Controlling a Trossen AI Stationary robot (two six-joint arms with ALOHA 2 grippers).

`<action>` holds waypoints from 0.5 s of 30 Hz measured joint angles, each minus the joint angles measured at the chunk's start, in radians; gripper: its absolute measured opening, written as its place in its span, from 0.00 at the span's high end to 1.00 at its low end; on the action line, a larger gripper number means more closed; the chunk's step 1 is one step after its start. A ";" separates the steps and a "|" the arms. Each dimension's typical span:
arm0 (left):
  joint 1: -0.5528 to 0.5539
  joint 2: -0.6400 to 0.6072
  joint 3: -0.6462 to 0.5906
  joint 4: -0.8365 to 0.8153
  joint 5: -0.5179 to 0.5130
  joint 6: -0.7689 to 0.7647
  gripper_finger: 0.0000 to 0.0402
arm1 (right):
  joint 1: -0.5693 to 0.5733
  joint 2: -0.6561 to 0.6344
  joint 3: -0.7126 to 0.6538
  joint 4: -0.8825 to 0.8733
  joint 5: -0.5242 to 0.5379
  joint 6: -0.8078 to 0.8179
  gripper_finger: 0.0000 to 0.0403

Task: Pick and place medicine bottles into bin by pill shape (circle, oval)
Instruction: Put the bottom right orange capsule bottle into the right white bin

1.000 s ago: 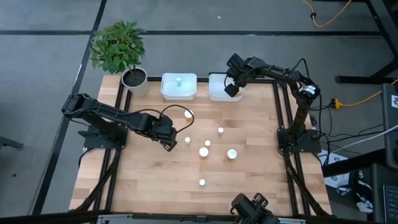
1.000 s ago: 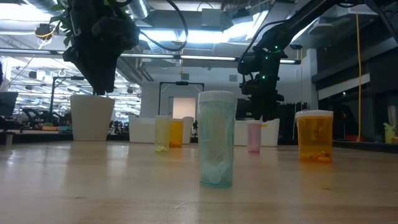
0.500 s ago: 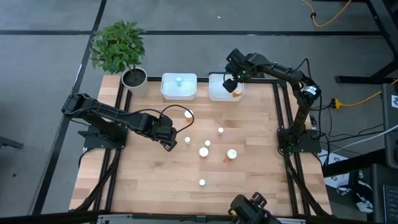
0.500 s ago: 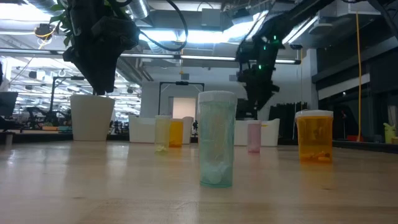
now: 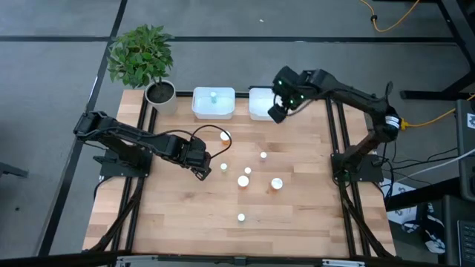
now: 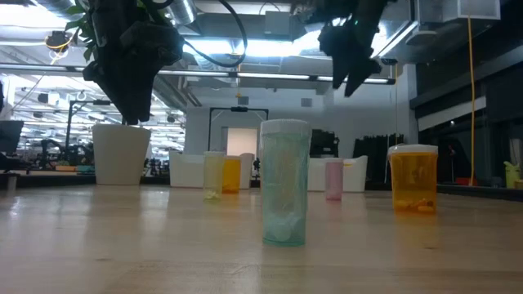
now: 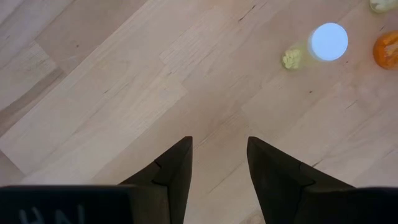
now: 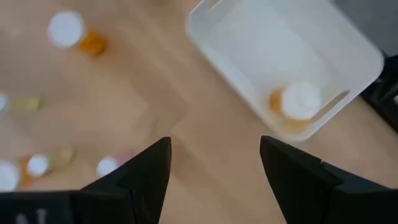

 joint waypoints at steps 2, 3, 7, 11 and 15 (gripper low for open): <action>0.000 0.000 0.000 0.000 0.000 0.000 0.63 | 0.049 -0.014 0.000 -0.042 0.000 0.043 0.38; 0.000 0.000 0.000 0.000 0.000 0.000 0.63 | 0.075 -0.016 0.000 -0.060 0.001 0.071 0.38; 0.000 0.000 0.000 -0.001 0.002 0.000 0.63 | 0.187 -0.022 -0.001 -0.130 0.000 0.191 0.38; 0.000 0.000 0.000 -0.001 0.037 0.008 0.63 | 0.313 -0.022 -0.001 -0.186 -0.004 0.243 0.38; -0.001 0.000 0.000 -0.001 0.069 0.058 0.63 | 0.431 -0.027 -0.033 -0.185 -0.028 0.319 0.38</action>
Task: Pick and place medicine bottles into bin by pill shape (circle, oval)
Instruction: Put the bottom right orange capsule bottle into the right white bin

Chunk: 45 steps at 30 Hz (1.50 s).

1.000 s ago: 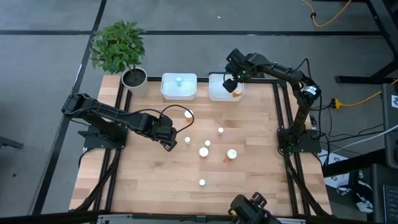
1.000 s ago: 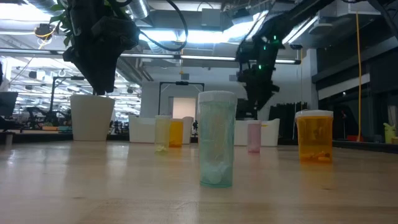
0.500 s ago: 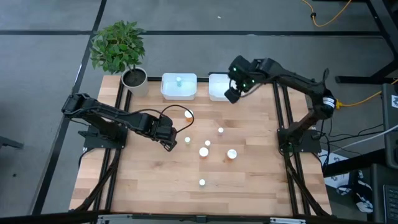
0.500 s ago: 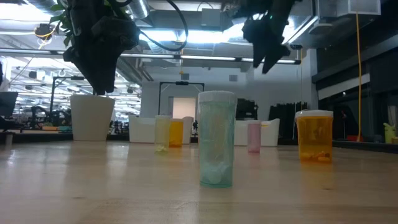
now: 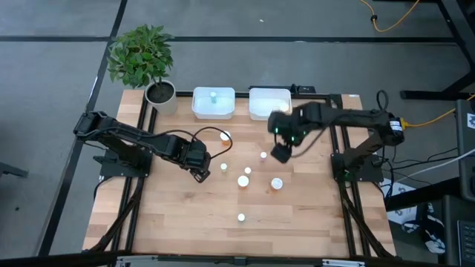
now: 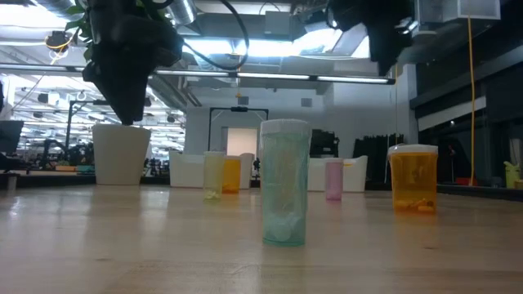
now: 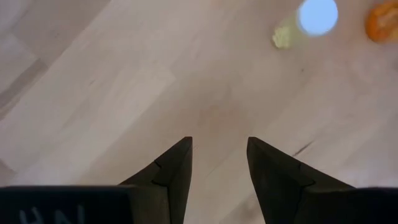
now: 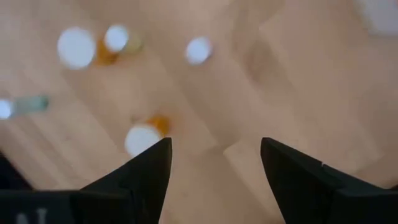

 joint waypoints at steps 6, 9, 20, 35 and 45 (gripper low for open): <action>0.000 0.000 0.000 0.000 0.010 0.072 0.63 | 0.183 -0.018 -0.128 0.069 0.005 0.279 0.38; 0.000 0.000 0.000 0.000 0.011 0.102 0.63 | 0.279 -0.025 -0.204 0.156 -0.012 0.438 0.38; 0.000 0.000 0.000 0.003 0.008 0.187 0.63 | 0.509 -0.025 -0.276 0.378 0.008 0.873 0.38; 0.000 0.000 0.000 0.003 0.003 0.187 0.63 | 0.532 -0.025 -0.276 0.402 0.055 0.926 0.38; 0.000 0.000 0.000 0.004 0.003 0.187 0.63 | 0.516 -0.025 -0.276 0.400 0.236 0.919 0.24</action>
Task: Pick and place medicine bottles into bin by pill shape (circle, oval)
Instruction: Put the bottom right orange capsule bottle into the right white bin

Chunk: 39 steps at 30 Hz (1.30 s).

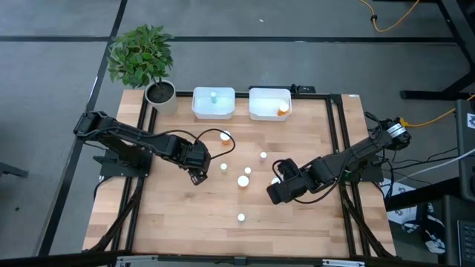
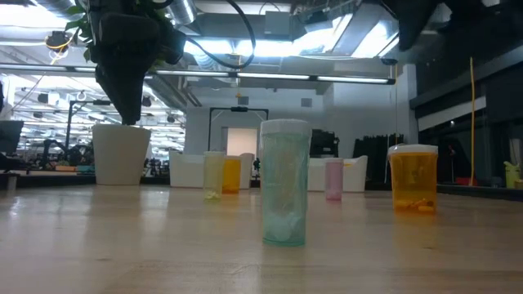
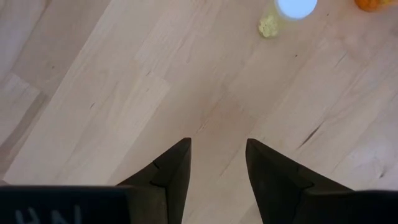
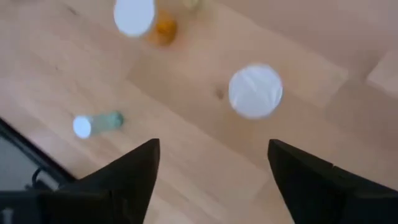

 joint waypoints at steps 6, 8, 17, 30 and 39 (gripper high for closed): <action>0.000 0.000 0.000 0.000 0.000 0.000 0.63 | 0.000 0.000 0.000 0.001 0.092 -0.004 0.22; 0.000 0.000 0.000 0.000 0.000 0.000 0.63 | -0.002 0.006 0.000 0.002 0.086 -0.002 0.22; 0.000 0.000 0.000 0.000 0.000 0.000 0.63 | -0.056 0.130 0.000 0.002 -0.004 0.021 0.22; 0.000 0.000 0.000 0.000 0.000 0.000 0.63 | -0.061 0.176 -0.001 -0.066 -0.005 0.124 0.22; 0.001 0.000 0.000 0.004 0.000 0.000 0.63 | -0.085 0.182 -0.036 -0.055 -0.017 0.119 0.22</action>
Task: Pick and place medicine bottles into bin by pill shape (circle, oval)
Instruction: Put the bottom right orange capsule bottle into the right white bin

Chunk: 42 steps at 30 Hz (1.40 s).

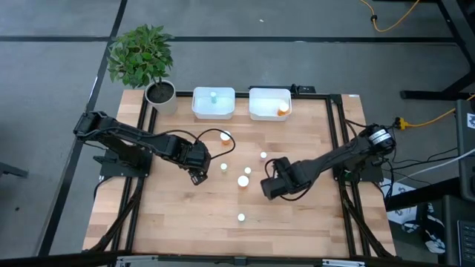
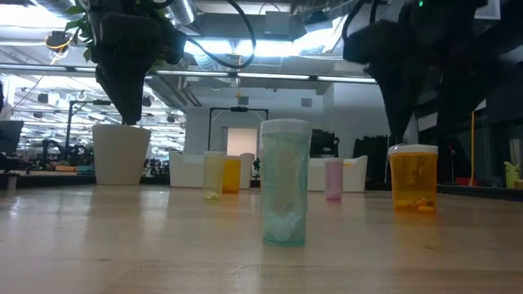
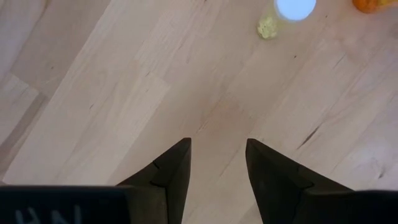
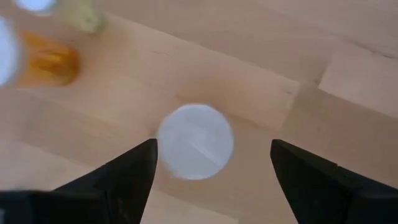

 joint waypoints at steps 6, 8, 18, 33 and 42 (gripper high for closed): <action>0.000 0.000 0.000 0.000 0.000 0.000 0.63 | -0.018 0.000 -0.066 0.141 -0.030 -0.046 0.22; 0.000 0.000 0.000 0.000 0.000 0.000 0.63 | -0.027 0.000 -0.068 0.138 -0.033 -0.045 0.22; 0.000 0.000 0.000 0.001 0.000 0.000 0.63 | -0.039 0.000 -0.062 0.130 0.003 -0.199 0.22; 0.000 0.000 0.000 0.003 -0.003 -0.001 0.63 | -0.045 0.000 -0.024 0.121 -0.068 -1.065 0.22; 0.000 0.000 0.000 0.032 -0.004 -0.004 0.63 | -0.080 0.000 -0.109 0.176 -0.103 -1.336 0.22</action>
